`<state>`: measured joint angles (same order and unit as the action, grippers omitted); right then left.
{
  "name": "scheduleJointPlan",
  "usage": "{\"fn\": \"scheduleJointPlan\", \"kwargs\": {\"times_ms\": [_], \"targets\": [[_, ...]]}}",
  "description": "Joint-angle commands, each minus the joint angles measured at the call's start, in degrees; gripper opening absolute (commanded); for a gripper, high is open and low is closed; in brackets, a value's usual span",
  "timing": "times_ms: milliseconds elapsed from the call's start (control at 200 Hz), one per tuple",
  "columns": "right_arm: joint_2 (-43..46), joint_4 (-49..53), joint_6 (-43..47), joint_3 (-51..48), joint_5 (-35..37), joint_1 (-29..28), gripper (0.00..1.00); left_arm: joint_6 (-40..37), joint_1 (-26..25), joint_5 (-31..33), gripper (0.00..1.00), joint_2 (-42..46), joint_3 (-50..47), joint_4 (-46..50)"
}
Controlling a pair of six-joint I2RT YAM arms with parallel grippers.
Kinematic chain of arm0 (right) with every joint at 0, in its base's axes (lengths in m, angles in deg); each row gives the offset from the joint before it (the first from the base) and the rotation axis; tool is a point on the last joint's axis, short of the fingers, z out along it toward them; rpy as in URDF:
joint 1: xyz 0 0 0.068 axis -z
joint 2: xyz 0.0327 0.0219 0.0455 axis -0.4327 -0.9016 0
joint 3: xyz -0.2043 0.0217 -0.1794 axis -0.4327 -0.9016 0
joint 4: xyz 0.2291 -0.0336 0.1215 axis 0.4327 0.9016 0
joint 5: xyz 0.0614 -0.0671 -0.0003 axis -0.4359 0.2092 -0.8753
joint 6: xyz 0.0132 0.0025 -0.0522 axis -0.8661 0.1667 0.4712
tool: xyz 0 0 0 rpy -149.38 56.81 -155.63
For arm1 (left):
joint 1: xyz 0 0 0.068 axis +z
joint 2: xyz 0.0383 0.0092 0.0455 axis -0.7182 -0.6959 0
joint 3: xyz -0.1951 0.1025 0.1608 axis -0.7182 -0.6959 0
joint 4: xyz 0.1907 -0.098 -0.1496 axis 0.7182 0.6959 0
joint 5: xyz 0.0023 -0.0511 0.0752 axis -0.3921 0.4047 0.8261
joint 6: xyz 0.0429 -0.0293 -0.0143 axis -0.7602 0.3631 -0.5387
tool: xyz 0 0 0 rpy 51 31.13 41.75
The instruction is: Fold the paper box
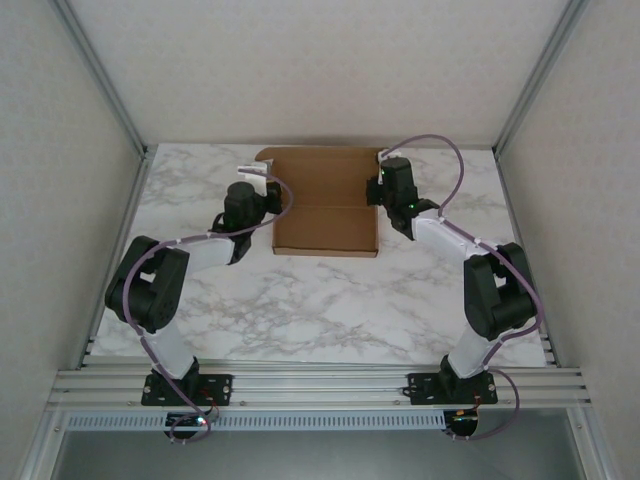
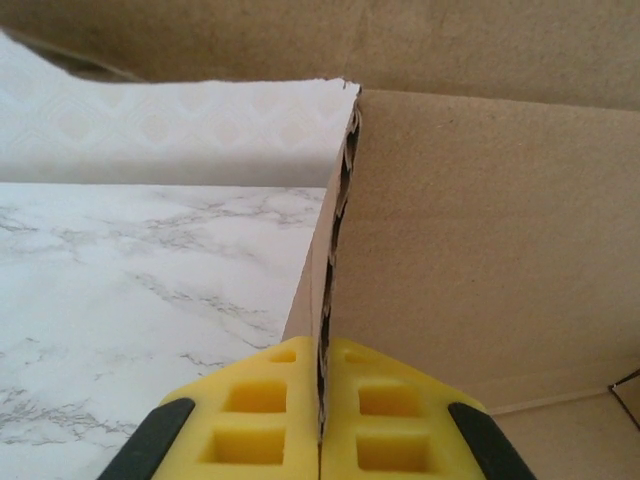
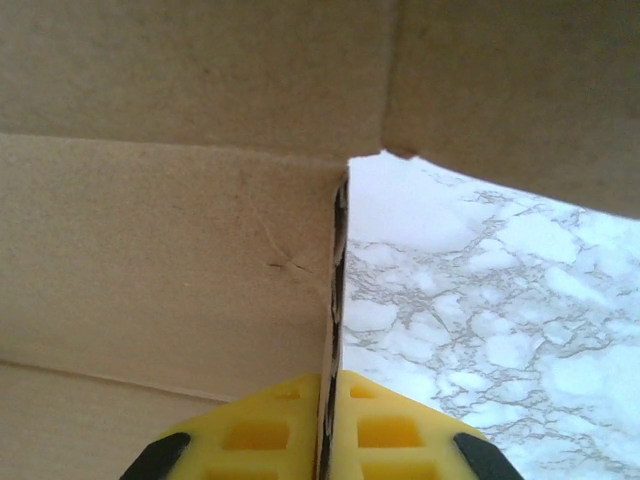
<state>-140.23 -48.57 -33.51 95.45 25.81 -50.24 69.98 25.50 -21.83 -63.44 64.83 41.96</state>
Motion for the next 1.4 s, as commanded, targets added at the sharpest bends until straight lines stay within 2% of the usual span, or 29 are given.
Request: {"fn": "scheduleJointPlan", "kwargs": {"times_ms": [0, 240, 411, 701, 1061, 1397], "targets": [[0.26, -5.65, -3.67, -2.18, -4.99, -3.70, 0.10, 2.09, -4.03, -6.29, 0.00, 2.54, -1.65, -7.28], [2.42, -19.82, -3.12, -12.75, -6.75, -3.68, 0.12, 1.29, -4.21, -6.54, 0.00, 4.63, -11.36, -20.72], [4.10, -26.73, -6.06, -18.68, -7.14, -3.97, 0.12, 0.26, -5.21, -6.43, 0.00, 6.08, -16.08, -26.50], [7.43, -29.99, -7.28, -24.04, -4.27, -7.36, 0.10, -1.70, -9.42, -1.86, 0.00, 9.03, -20.52, -23.52], [10.74, -32.42, -6.84, -30.53, -1.93, -9.80, 0.10, -0.08, -10.96, 0.80, 0.00, 11.93, -29.37, -29.53], [10.57, -36.86, -7.96, -34.09, -2.62, -10.10, 0.11, -1.73, -12.73, 4.69, 0.00, 11.28, -29.58, -31.19]]}}
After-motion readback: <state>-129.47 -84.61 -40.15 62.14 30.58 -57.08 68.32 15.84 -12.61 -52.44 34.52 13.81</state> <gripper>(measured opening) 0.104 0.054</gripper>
